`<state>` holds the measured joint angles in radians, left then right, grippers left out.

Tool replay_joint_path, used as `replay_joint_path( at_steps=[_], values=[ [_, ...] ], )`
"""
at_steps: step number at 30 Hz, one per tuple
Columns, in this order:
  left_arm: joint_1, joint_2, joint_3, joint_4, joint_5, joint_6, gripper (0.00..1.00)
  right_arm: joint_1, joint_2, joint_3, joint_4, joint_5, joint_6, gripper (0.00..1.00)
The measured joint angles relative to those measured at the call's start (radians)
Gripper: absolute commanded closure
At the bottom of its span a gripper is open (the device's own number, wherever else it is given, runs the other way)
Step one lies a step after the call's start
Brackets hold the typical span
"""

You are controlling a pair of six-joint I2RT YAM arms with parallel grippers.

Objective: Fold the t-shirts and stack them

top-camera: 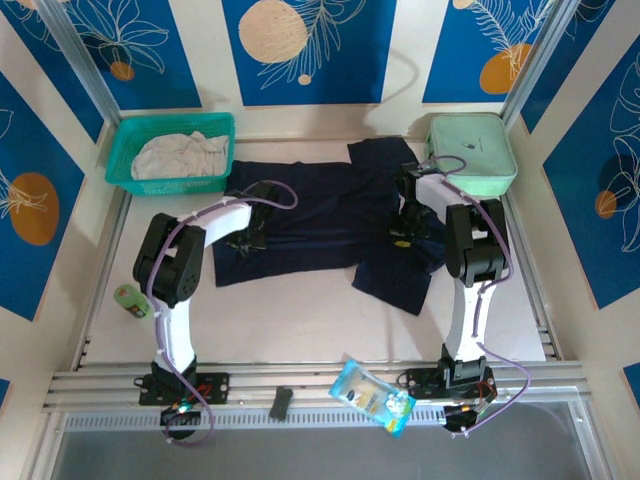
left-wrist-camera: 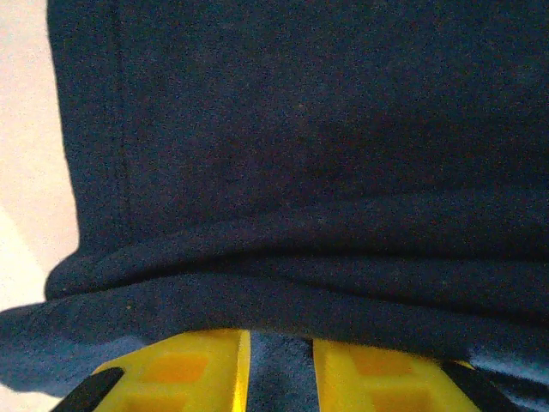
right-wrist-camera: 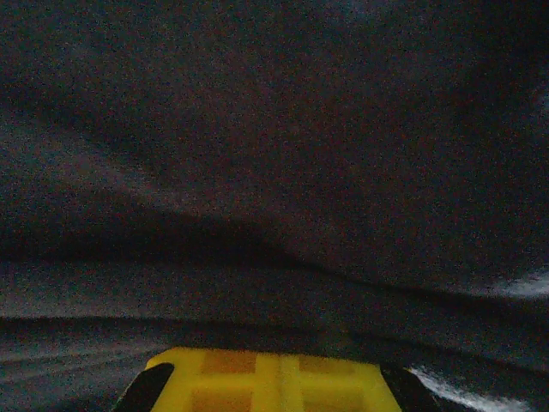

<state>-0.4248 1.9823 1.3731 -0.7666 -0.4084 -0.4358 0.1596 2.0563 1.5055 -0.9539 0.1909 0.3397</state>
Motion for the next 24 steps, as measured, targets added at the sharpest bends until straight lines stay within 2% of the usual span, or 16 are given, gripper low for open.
replay_joint_path(
  at_steps=[4, 8, 11, 16, 24],
  values=[
    [0.0, -0.044, 0.068, -0.054, 0.004, 0.027, 0.61, 0.0, -0.066, 0.035, -0.026, -0.021, -0.029, 0.96],
    [0.002, -0.059, 0.211, -0.078, 0.003, 0.058, 0.57, -0.008, -0.086, 0.201, -0.044, -0.047, -0.075, 0.92],
    [0.012, -0.044, 0.297, -0.073, 0.003, 0.072, 0.57, -0.02, -0.041, 0.343, -0.035, -0.057, -0.115, 0.92],
    [0.05, 0.094, 0.451, -0.026, 0.003, 0.08, 0.58, -0.045, 0.15, 0.546, 0.027, -0.06, -0.168, 1.0],
    [0.082, 0.358, 0.666, 0.028, -0.016, 0.106, 0.59, -0.078, 0.566, 0.961, 0.039, -0.022, -0.243, 1.0]
  ],
)
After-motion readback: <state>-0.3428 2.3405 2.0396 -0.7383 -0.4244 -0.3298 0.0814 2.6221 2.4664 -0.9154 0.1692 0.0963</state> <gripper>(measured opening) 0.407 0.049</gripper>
